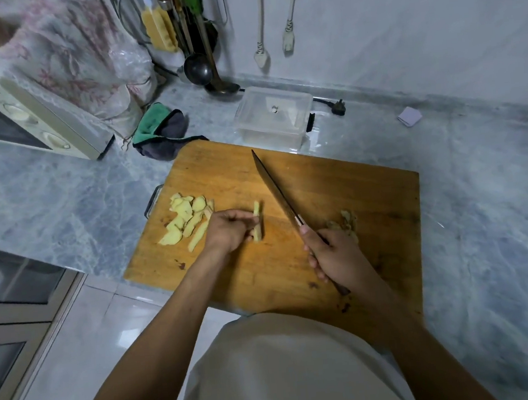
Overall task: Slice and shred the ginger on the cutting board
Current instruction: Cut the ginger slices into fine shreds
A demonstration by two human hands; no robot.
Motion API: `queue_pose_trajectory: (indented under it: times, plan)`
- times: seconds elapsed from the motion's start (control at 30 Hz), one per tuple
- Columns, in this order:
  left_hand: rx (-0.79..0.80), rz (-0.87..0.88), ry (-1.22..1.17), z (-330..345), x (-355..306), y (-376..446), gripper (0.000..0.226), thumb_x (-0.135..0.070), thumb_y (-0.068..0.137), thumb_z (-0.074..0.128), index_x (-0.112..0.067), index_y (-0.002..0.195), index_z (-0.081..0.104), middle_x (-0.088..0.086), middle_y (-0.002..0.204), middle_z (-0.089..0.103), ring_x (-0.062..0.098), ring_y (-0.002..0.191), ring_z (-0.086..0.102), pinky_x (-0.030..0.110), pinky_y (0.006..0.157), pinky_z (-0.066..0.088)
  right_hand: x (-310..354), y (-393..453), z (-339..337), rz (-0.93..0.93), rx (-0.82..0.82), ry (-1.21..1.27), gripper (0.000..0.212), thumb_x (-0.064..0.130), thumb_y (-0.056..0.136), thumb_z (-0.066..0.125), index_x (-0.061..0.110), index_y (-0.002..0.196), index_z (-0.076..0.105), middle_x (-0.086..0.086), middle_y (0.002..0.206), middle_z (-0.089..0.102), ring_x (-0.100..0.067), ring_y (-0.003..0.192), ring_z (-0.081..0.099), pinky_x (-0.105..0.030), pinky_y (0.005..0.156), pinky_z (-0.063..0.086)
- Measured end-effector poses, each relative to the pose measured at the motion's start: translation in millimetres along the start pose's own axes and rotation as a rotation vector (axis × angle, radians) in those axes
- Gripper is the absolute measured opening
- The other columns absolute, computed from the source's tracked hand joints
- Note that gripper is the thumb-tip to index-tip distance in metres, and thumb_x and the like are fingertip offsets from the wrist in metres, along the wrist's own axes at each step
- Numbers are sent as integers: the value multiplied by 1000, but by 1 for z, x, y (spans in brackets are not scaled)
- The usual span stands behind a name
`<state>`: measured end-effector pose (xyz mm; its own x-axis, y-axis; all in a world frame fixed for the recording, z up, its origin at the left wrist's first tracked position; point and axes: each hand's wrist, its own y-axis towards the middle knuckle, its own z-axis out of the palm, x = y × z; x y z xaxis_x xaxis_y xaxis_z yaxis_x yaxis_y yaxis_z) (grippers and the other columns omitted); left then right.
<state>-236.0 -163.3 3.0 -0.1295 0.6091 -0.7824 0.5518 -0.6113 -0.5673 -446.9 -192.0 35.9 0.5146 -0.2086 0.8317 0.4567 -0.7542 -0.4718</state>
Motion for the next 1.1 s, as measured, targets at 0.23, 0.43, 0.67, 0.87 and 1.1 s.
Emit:
queue_pose_trajectory:
  times: [0.23, 0.43, 0.67, 0.87, 1.1]
  plan:
    - [-126, 233, 347, 14, 16, 8, 5, -12, 85, 76, -9, 82, 75, 1, 78, 70, 6, 67, 59, 2, 59, 38, -1, -5, -2, -14, 7, -9, 51, 50, 103, 44, 8, 80, 62, -3, 61, 58, -15, 46, 51, -24, 46, 43]
    - [-110, 337, 329, -1, 25, 2, 8, -12, 91, 69, -14, 87, 77, -8, 83, 71, -12, 71, 60, -1, 66, 40, -6, -7, -1, -28, 22, -3, 50, 50, 103, 43, 10, 79, 60, -4, 62, 58, -14, 45, 51, -22, 45, 42]
    - [-408, 337, 691, -54, 48, 2, 30, -8, 90, 61, -14, 118, 70, 14, 115, 67, 31, 88, 66, 37, 78, 57, 0, -2, 0, -34, 26, -2, 50, 50, 103, 44, 9, 79, 61, -1, 60, 59, -15, 46, 52, -22, 44, 42]
    - [-431, 237, 740, -64, 51, 0, 23, -23, 98, 55, -15, 114, 69, 13, 100, 69, 31, 84, 65, 40, 74, 57, 8, 4, 7, -27, 52, -20, 53, 49, 103, 46, 3, 84, 64, -2, 59, 59, -16, 47, 52, -25, 44, 42]
    - [-417, 69, 619, -62, 41, 3, 23, -26, 94, 59, -9, 108, 64, 15, 100, 68, 36, 94, 64, 37, 73, 51, 7, 1, 15, -44, 80, -17, 49, 48, 103, 46, 10, 77, 60, -2, 58, 57, -14, 42, 49, -28, 44, 41]
